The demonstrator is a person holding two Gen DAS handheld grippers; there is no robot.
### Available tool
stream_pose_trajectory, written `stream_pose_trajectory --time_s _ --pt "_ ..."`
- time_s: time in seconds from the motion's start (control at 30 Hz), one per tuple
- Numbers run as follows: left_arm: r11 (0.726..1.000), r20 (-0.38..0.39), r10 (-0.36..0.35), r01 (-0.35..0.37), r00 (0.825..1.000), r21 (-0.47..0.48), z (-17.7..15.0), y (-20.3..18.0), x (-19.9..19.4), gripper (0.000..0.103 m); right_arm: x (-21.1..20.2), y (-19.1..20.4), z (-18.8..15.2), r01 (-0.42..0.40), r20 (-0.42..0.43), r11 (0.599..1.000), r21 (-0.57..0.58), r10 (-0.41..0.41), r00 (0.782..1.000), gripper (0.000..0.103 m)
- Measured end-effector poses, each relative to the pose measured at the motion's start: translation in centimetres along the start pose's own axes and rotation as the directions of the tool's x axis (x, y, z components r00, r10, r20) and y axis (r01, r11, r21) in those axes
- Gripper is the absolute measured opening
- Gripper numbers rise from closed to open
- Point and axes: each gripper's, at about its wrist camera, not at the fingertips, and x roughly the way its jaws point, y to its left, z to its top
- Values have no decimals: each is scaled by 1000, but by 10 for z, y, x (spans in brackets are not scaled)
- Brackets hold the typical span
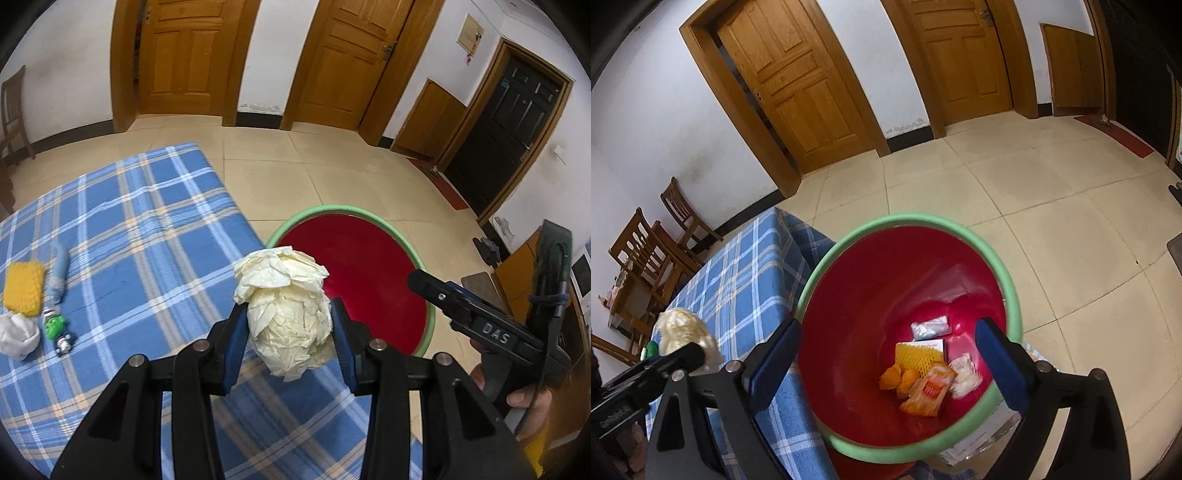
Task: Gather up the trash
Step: 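Open the right gripper to drop the bread bag into the bucket, then open the left gripper to drop the cream paper into the bucket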
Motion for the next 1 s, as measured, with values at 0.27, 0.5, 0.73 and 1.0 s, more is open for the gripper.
stream_pose_trajectory --time_s 0.27,0.5,0.73,1.0 --pt "998 -24 -36 37 999 42 3 -20 27 43 -28 -11 -1 20 60 1000 24 -22 998 97" --pt "996 -50 -48 52 998 75 7 -34 49 43 -36 -15 -4 24 77 999 38 -27 997 97" --pt "996 -41 -29 32 999 83 10 -41 49 63 -36 -18 -7 21 77 998 53 -25 997 97" --pt "997 -23 -41 42 999 64 12 -37 36 63 -38 -18 -9 18 81 998 55 -22 996 97"
